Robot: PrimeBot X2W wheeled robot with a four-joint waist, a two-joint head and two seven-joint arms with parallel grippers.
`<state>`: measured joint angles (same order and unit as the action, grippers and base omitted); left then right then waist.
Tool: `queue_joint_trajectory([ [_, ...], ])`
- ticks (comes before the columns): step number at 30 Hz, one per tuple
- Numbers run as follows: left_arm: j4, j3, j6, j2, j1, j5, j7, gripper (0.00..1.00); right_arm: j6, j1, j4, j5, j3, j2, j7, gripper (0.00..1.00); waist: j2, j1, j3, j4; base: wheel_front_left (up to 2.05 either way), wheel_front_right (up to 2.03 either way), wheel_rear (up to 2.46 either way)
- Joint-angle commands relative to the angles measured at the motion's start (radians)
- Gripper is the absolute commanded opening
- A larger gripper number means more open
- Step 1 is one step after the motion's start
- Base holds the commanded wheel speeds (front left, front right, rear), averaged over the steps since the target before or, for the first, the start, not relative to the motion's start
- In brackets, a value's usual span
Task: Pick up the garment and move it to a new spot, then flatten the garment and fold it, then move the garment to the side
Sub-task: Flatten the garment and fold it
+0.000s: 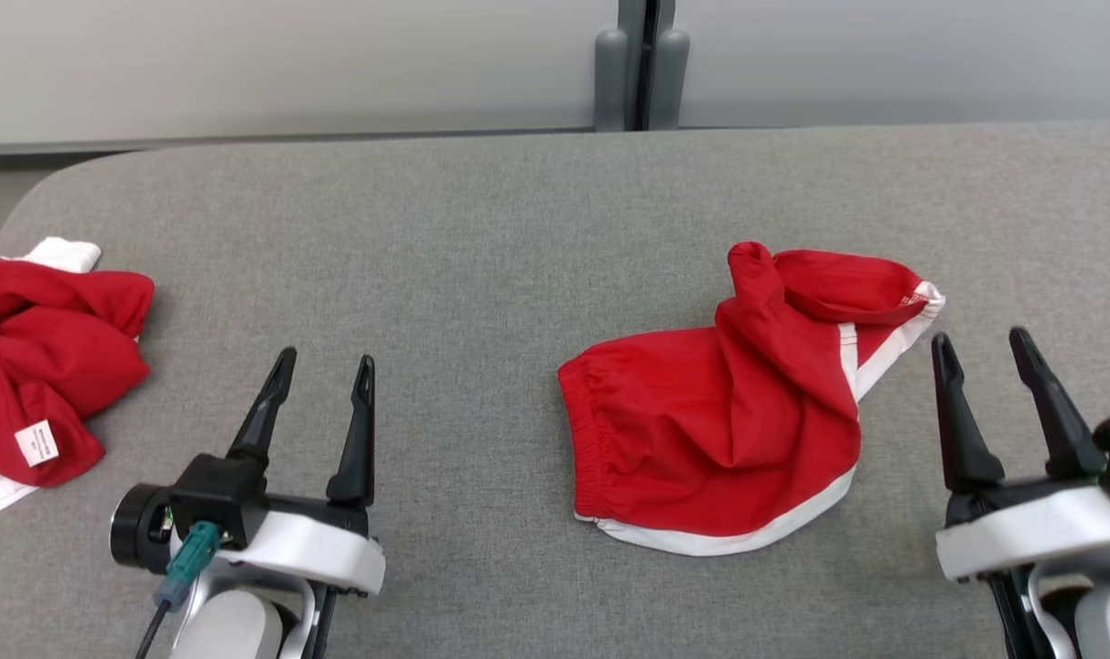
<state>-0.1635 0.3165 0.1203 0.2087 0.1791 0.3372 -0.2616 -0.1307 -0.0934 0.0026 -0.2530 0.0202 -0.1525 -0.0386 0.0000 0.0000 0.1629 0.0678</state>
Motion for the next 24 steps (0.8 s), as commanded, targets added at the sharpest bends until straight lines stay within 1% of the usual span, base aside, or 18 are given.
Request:
queue_joint_trajectory([
  [1, -0.002, -0.003, 0.004, 0.009, -0.016, -0.004, -0.004, 1.0, 0.0, 0.026, -0.012, 0.004, -0.004, 0.005, 0.007, 1.0, 0.0, 0.0, -0.023, -0.008, 0.0, 0.0, 0.0],
  [6, 0.005, 0.002, 0.014, 0.024, -0.065, -0.001, 0.006, 1.0, 0.0, 0.107, -0.043, 0.008, -0.022, 0.021, 0.037, 1.0, 0.0, 0.0, -0.062, -0.015, 0.0, 0.0, 0.0],
  [10, 0.015, 0.005, 0.021, 0.032, -0.094, 0.004, 0.018, 1.0, 0.0, 0.141, -0.062, 0.012, -0.027, 0.029, 0.054, 1.0, 0.0, 0.0, -0.077, -0.021, 0.0, 0.0, 0.0],
  [24, 0.039, 0.019, 0.03, 0.041, -0.107, 0.008, 0.035, 1.0, 0.0, 0.159, -0.088, 0.013, -0.031, 0.041, 0.078, 1.0, 0.0, 0.0, -0.082, -0.024, 0.0, 0.0, 0.0],
])
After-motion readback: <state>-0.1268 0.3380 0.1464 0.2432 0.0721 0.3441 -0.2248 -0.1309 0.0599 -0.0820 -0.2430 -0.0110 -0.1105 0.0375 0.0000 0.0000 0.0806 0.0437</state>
